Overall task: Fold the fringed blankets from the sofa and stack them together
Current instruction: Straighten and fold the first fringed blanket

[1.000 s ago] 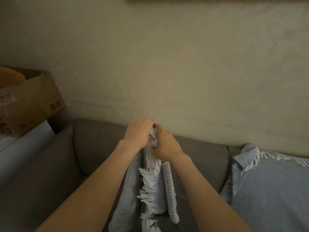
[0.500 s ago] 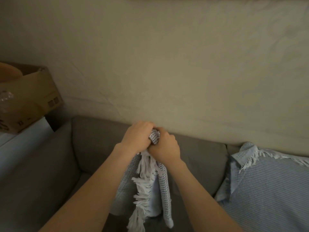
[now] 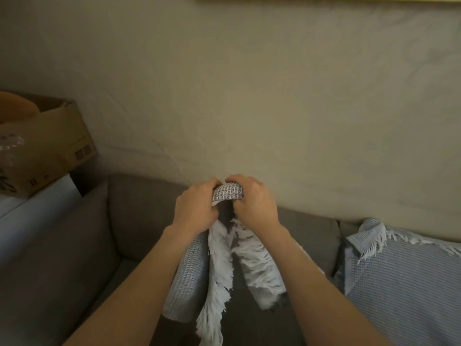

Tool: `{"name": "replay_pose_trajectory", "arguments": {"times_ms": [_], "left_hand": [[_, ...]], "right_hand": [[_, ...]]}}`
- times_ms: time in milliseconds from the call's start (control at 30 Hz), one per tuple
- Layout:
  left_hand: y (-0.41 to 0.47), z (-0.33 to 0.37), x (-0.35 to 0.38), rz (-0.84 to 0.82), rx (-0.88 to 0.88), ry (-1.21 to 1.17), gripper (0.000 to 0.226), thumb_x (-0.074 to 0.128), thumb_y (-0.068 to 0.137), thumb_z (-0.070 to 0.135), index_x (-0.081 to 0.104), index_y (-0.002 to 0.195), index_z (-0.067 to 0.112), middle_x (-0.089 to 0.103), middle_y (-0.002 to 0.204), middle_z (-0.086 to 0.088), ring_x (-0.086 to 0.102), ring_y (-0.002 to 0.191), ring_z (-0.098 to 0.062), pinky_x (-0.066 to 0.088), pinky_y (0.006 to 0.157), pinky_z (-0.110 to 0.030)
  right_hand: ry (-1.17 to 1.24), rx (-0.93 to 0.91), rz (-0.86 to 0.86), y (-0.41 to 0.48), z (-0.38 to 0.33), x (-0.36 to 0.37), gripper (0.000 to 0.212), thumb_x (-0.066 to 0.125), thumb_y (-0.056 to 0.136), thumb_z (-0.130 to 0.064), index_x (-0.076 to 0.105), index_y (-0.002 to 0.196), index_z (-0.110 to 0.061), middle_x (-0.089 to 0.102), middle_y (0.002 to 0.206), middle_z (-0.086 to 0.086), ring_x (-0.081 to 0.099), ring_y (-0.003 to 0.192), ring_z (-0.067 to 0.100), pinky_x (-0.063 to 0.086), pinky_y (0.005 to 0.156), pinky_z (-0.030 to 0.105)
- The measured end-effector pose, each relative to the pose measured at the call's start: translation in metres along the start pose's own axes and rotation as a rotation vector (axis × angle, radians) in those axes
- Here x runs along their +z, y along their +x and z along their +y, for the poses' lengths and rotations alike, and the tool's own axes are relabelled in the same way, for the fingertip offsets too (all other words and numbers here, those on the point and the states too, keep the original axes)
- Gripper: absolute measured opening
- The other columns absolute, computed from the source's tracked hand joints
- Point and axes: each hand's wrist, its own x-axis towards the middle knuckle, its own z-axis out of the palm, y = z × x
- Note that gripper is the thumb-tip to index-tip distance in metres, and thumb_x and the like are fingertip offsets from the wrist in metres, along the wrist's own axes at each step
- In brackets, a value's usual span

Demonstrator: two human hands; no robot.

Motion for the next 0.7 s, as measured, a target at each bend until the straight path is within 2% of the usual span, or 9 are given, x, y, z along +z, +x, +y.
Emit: {"name": "replay_pose_trajectory", "arguments": {"times_ms": [100,200,267,367,433,500,567,700], "left_hand": [[-0.016,-0.006,0.011,0.013,-0.168,-0.196,0.024,0.065,0.083,0.038,0.063,0.106,0.034,0.073,0.089,0.006,0.070,0.083,-0.028,0.059,0.070,-0.045],[-0.030,-0.006,0.026,-0.022,-0.343,-0.383,0.012,0.063,0.076,0.037,0.065,0.081,0.027,0.070,0.074,0.007,0.071,0.077,-0.024,0.057,0.066,-0.036],[-0.035,-0.003,0.036,-0.042,-0.359,-0.437,0.011,0.069,0.073,0.033,0.061,0.070,0.027,0.068,0.067,0.006,0.072,0.075,-0.020,0.055,0.062,-0.032],[-0.035,0.005,0.043,-0.026,-0.323,-0.483,0.014,0.070,0.075,0.039,0.065,0.077,0.027,0.070,0.071,0.008,0.071,0.074,-0.014,0.055,0.063,-0.032],[-0.033,0.007,0.043,-0.017,-0.283,-0.462,0.012,0.063,0.075,0.036,0.065,0.083,0.027,0.071,0.076,0.006,0.072,0.077,-0.023,0.056,0.063,-0.038],[-0.029,0.007,0.038,-0.032,-0.240,-0.383,0.021,0.056,0.077,0.034,0.065,0.092,0.022,0.071,0.084,-0.002,0.070,0.081,-0.033,0.057,0.067,-0.043],[-0.021,0.005,0.030,-0.021,-0.235,-0.318,0.024,0.058,0.082,0.033,0.065,0.096,0.014,0.072,0.090,-0.010,0.069,0.084,-0.039,0.058,0.071,-0.047],[0.004,0.006,0.010,0.051,-0.308,-0.241,0.013,0.064,0.087,0.020,0.070,0.092,0.010,0.074,0.091,-0.016,0.070,0.085,-0.041,0.059,0.073,-0.047]], "right_hand": [[0.003,0.001,0.079,0.002,0.000,-0.007,0.063,0.057,0.075,0.001,0.067,0.127,-0.033,0.066,0.108,0.003,0.066,0.087,0.027,0.058,0.069,0.046],[0.024,-0.018,0.185,0.006,0.000,-0.018,0.067,0.057,0.072,0.004,0.069,0.126,-0.033,0.065,0.105,0.000,0.066,0.083,0.026,0.058,0.067,0.045],[0.035,-0.047,0.221,0.009,0.000,-0.024,0.069,0.056,0.069,0.005,0.070,0.124,-0.034,0.066,0.105,-0.001,0.066,0.084,0.026,0.057,0.067,0.046],[0.057,-0.079,0.236,0.009,0.002,-0.029,0.071,0.052,0.067,0.003,0.071,0.124,-0.035,0.067,0.105,-0.002,0.067,0.085,0.026,0.058,0.066,0.047],[0.080,-0.076,0.241,0.008,0.005,-0.031,0.071,0.051,0.066,0.002,0.072,0.123,-0.035,0.068,0.106,-0.004,0.068,0.087,0.025,0.058,0.068,0.047],[0.084,-0.051,0.234,0.006,0.012,-0.033,0.070,0.052,0.066,0.002,0.072,0.122,-0.035,0.068,0.106,-0.003,0.068,0.089,0.025,0.059,0.070,0.048],[0.056,0.017,0.215,0.006,0.019,-0.037,0.067,0.056,0.069,0.003,0.072,0.123,-0.033,0.070,0.109,0.000,0.068,0.092,0.027,0.059,0.074,0.048],[-0.019,0.139,0.175,0.002,0.035,-0.037,0.061,0.063,0.076,0.004,0.067,0.132,-0.022,0.072,0.116,0.009,0.069,0.101,0.035,0.059,0.080,0.047]]}}
